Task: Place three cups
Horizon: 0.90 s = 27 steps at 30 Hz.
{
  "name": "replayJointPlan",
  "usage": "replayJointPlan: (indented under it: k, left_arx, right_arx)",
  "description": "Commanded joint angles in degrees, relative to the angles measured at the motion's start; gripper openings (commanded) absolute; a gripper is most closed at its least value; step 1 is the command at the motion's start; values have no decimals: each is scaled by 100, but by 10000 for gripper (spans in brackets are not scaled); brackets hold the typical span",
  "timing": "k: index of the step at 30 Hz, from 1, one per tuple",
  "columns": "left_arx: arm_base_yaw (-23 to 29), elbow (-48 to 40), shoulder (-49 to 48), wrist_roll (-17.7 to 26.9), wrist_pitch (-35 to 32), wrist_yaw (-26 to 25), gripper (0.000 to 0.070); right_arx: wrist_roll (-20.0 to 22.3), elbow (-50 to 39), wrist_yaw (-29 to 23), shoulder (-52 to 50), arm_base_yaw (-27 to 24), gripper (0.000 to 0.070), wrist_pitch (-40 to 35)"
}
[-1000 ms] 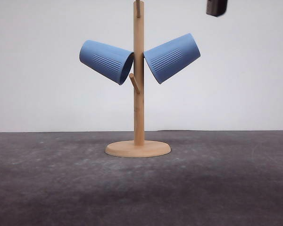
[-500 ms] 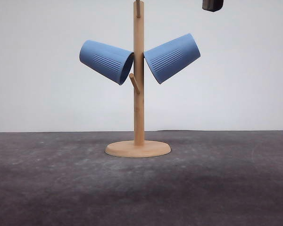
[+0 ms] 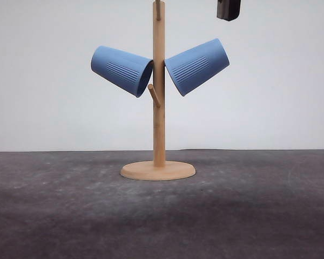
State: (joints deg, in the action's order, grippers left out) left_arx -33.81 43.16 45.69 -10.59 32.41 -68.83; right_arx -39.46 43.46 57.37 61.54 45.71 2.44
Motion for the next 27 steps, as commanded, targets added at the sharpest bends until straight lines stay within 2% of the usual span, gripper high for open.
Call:
replayJointPlan:
  k: [1, 4, 8, 17, 23, 25, 27]
  left_arx:
    - [-45, 37, 39, -2, -73, 28, 700]
    - [-45, 37, 39, -2, -73, 37, 679]
    - [-45, 37, 39, -2, -73, 30, 546]
    - [-45, 37, 39, -4, -71, -22, 418]
    - [-45, 37, 39, -4, -71, -30, 438]
    - [-45, 37, 39, -4, -72, -95, 510]
    - [-45, 37, 39, -4, -73, -166, 621]
  right_arx:
    - [-55, 68, 19, 74, 59, 0, -72]
    - [-53, 68, 19, 74, 60, 11, -72]
    - [-55, 68, 21, 72, 61, 48, -72]
    - [-55, 68, 19, 71, 61, 65, -72]
    - [-65, 68, -40, 71, 61, 63, -72]
    - [-66, 68, -120, 71, 61, 32, -73]
    - [-66, 68, -239, 71, 61, 4, -78]
